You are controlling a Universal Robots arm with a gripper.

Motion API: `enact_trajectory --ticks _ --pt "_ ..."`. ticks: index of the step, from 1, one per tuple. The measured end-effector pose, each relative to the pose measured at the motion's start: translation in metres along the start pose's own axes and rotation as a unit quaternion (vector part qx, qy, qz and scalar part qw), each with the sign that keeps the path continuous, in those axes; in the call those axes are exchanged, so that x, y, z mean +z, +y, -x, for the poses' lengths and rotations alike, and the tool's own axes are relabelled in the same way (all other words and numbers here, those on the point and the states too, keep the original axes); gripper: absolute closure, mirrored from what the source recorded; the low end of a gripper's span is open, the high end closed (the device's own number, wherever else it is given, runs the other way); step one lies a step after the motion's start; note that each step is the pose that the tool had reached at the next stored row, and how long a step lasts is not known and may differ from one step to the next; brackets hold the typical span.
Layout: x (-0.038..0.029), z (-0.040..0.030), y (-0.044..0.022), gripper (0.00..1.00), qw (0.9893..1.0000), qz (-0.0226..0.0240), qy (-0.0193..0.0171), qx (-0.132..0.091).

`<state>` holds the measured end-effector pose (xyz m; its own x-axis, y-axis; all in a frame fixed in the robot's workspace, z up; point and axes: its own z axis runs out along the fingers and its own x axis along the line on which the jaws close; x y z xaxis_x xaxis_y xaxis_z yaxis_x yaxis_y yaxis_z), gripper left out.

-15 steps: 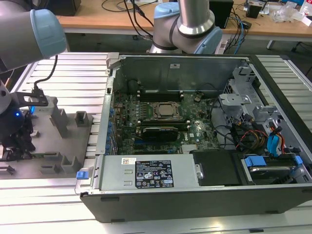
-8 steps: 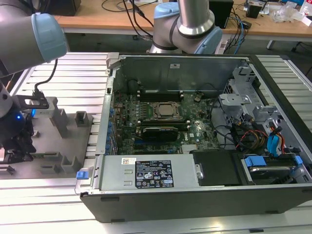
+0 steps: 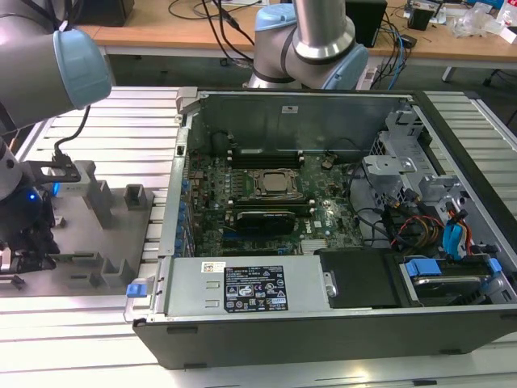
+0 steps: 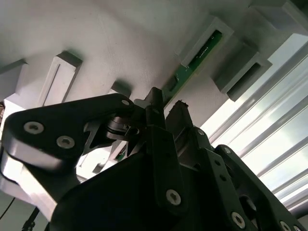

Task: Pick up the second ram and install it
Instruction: 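Pick up the second ram and move it above second insertion slot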

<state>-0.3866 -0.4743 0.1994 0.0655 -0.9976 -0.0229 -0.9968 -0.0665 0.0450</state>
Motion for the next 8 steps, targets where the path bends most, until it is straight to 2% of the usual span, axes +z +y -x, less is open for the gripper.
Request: enact_trajectory --ticks 5,7,8 --pt "0.0009 0.0000 0.0000 0.71 1.0000 0.0000 0.0000 0.000" --pt "0.0010 0.0000 0.0000 0.84 1.0000 0.0000 0.0000 0.000" --pt "0.0010 0.0000 0.0000 0.86 1.0000 0.0000 0.0000 0.000"
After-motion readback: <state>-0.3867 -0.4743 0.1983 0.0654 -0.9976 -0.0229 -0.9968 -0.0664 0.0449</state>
